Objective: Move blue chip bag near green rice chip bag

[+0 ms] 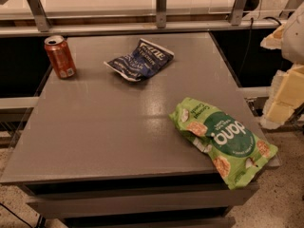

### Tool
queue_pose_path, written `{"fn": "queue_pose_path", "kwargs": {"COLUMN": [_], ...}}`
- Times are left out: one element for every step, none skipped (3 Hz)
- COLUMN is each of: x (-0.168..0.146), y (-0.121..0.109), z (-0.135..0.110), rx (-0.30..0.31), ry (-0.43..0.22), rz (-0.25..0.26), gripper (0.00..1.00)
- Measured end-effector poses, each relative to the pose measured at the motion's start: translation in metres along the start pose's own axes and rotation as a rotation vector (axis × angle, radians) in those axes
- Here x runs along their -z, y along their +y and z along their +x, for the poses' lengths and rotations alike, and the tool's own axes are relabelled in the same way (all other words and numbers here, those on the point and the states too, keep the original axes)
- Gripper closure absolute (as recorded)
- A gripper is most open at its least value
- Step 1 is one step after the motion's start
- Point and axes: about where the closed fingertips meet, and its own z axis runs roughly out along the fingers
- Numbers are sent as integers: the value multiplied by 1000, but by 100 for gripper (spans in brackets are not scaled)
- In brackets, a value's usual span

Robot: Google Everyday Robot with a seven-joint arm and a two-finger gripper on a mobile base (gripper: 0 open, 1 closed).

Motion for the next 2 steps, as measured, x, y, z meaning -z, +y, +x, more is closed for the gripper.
{"fn": "queue_pose_path", "kwargs": {"x": [0,2], "y": [0,-9], "z": [0,-9], "rx": [0,33], "ry": [0,-3], "rz": [0,36], "gripper": [0,0]}}
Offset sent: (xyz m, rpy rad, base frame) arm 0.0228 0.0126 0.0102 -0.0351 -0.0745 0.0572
